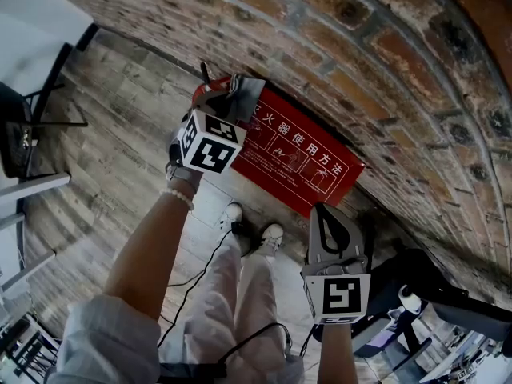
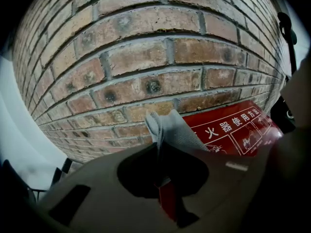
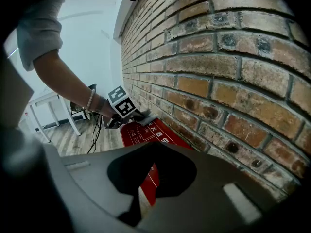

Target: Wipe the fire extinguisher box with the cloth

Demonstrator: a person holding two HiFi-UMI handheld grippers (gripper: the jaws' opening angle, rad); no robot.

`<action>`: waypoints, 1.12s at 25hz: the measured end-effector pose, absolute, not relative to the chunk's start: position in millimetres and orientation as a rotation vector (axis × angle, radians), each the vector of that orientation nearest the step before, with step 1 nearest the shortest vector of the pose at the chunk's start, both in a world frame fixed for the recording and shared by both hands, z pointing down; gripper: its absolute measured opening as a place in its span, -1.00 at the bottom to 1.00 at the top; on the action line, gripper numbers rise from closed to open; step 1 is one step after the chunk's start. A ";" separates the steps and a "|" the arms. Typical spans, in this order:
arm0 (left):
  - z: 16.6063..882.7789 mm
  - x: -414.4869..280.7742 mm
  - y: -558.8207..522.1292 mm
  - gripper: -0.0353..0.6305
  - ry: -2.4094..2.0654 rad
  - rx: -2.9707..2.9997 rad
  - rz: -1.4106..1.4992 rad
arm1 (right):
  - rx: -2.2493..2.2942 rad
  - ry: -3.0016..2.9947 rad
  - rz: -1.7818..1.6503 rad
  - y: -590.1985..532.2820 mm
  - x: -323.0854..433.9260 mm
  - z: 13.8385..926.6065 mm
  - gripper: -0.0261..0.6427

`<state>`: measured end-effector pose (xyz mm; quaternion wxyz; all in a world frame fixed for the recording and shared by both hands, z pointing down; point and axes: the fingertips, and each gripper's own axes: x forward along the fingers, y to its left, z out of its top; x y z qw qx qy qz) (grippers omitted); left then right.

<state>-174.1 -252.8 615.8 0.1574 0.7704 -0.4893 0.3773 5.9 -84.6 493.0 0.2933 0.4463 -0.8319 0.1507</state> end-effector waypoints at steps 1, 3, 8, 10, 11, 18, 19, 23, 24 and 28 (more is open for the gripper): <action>615.5 -176.1 -253.5 -0.85 -1.406 2.199 1.068 | 1.189 -2.216 0.400 -84.5 6.0 493.3 -0.89; 615.1 -179.0 -254.1 -0.85 -1.421 2.188 1.044 | 1.188 -2.212 0.400 -83.9 6.1 494.2 -0.89; 614.8 -178.0 -252.2 -0.85 -1.416 2.179 1.008 | 1.191 -2.220 0.408 -79.7 6.2 492.2 -0.89; 607.3 -181.1 -250.9 -0.86 -1.415 2.172 0.969 | 1.200 -2.226 0.412 -79.0 6.4 489.0 -0.89; 602.4 -181.8 -248.7 -0.86 -1.415 2.175 0.952 | 1.208 -2.227 0.417 -78.2 7.7 486.6 -0.89; 558.4 -158.2 -209.5 -0.86 -1.365 2.314 0.943 | 1.277 -2.213 0.401 -70.5 32.7 464.7 -0.89; 551.6 -150.4 -202.4 -0.86 -1.351 2.338 0.943 | 1.285 -2.211 0.399 -68.7 37.2 462.5 -0.89; 531.0 -107.1 -168.5 -0.86 -1.276 2.399 0.888 | 1.319 -2.199 0.399 -62.3 58.1 457.3 -0.89; 527.9 -94.7 -158.2 -0.86 -1.248 2.413 0.881 | 1.329 -2.193 0.404 -59.6 62.8 456.7 -0.89; 522.3 -41.6 -117.2 -0.86 -1.101 2.457 0.847 | 1.360 -2.177 0.418 -47.3 81.3 456.0 -0.89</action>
